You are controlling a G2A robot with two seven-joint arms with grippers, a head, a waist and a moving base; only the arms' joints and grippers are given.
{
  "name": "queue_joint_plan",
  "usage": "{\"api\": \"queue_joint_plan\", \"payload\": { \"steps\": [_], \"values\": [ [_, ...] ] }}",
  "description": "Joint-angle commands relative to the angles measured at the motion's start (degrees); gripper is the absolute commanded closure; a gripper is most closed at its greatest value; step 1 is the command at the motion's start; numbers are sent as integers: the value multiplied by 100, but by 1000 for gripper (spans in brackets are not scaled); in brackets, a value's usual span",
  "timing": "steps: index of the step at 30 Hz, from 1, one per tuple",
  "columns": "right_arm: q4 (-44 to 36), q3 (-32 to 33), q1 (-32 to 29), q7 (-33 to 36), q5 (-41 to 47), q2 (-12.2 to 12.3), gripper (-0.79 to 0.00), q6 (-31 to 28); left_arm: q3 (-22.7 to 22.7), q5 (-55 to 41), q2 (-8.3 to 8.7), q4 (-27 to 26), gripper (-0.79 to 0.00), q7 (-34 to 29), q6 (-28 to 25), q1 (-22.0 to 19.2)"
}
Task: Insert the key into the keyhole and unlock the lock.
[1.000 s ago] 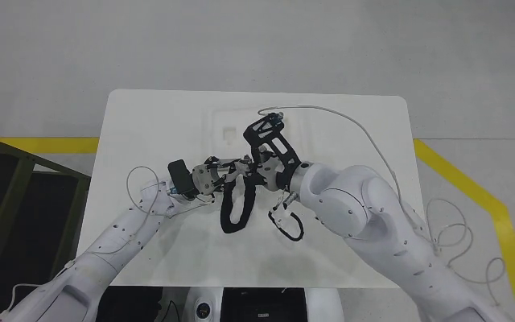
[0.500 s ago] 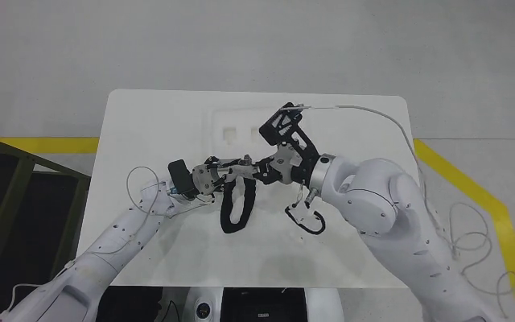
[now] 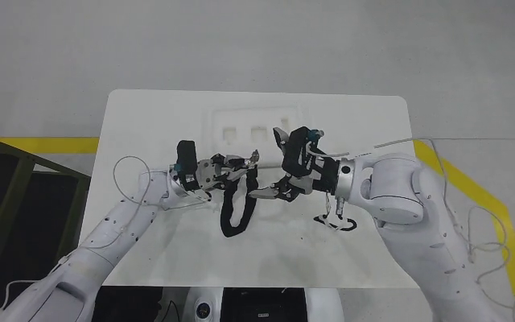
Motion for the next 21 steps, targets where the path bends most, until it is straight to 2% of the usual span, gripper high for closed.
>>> {"api": "queue_joint_plan", "payload": {
  "steps": [1, 4, 9, 11, 19, 21],
  "values": [
    [-2, -4, 2, 0, -1, -1, -785, 26, -16, -153, 14, -30, 0, -252, -249, -61],
    [-2, -4, 2, 0, -1, -1, -785, 26, -31, -363, 36, -51, 0, -636, -633, -164],
    [-2, -4, 2, 0, -1, -1, -785, 26, 237, -425, 100, -18, 0, -679, -675, -352],
    [-32, 46, -15, -310, -158, 3, -785, -151, 452, -554, 139, -7, 0, -679, -675, -440],
    [523, 133, 145, -888, -1043, 94, -785, -2053, 1464, -1201, 403, -54, 0, -678, -675, -970],
    [565, 52, 220, -901, -1240, 126, -785, -2230, 1700, -1296, 484, -88, 0, -678, -675, -1136]
  ]
}}
